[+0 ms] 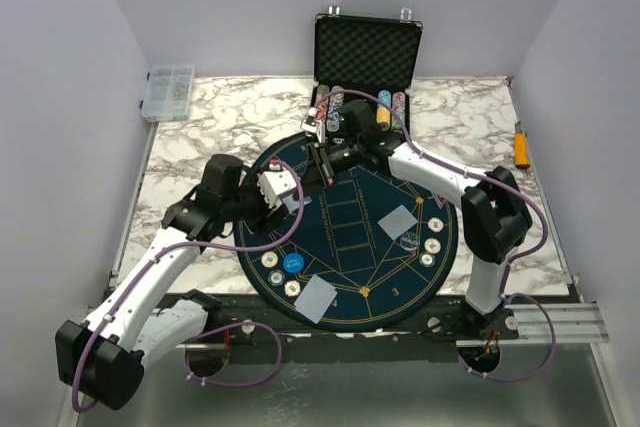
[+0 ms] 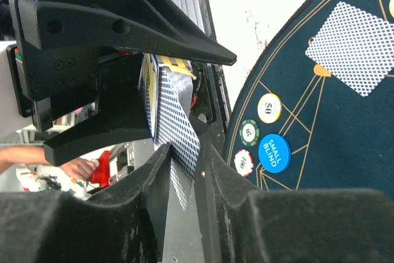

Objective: Distribute texas hold em gaming equipment

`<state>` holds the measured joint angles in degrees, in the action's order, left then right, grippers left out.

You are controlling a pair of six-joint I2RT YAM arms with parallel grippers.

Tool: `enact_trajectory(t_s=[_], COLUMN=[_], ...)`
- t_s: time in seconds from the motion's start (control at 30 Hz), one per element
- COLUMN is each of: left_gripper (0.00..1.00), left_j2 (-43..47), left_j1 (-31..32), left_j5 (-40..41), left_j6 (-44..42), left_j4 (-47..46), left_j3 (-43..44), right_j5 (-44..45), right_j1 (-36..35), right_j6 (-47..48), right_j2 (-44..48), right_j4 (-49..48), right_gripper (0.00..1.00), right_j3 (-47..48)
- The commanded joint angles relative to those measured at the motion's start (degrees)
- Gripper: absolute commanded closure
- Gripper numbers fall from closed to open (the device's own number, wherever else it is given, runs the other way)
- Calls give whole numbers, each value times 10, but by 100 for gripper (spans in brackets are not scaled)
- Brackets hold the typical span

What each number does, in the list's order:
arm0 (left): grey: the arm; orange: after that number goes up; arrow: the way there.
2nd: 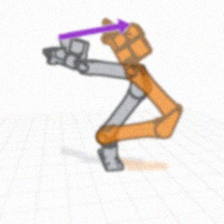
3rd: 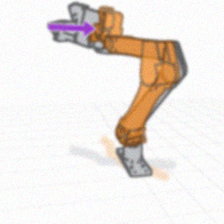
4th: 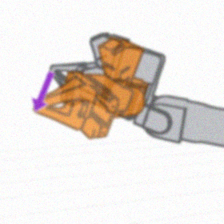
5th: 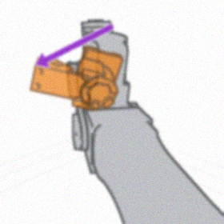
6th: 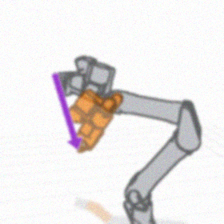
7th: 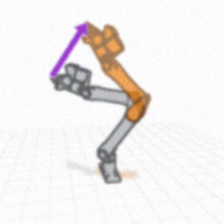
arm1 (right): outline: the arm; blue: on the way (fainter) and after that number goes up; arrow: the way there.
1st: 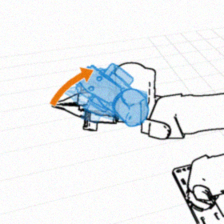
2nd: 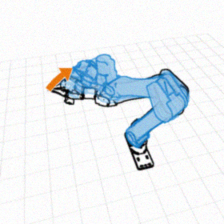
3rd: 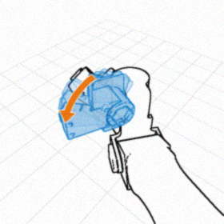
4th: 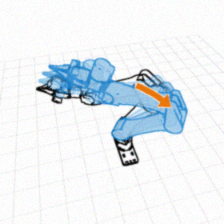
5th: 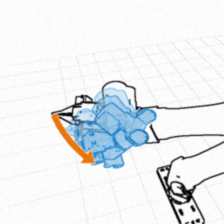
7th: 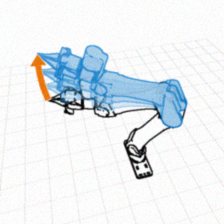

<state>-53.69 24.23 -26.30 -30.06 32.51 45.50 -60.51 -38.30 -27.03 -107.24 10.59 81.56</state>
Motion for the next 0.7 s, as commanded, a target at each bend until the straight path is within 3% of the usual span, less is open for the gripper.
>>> enact_trajectory(t_s=[0.0, 0.13, 0.23, 0.43, 0.6, 0.67], left_gripper=[100, 100, 100, 100, 100, 100], left_j2=[11, 11, 7, -1, -8, -12], left_j1=[1, -4, -11, -38, -78, -90], left_j5=[-2, -1, -3, -9, -22, -23], left_j6=[1, 1, 5, 20, 48, 65], left_j4=[-20, -20, -20, -23, -25, -29], left_j3=[-5, -7, -4, 5, 26, 37], right_j5=[3, -5, -13, -37, -5, 4], right_j1=[3, 23, 43, 89, 113, 109], right_j6=[39, 57, 73, 78, 97, 69], right_j2=[0, 9, 14, 32, 28, 13], right_j4=[63, 94, 115, 136, 133, 93], right_gripper=[74, 82, 99, 99, 99, 100], right_j3=[15, 12, 16, 22, 0, -16])
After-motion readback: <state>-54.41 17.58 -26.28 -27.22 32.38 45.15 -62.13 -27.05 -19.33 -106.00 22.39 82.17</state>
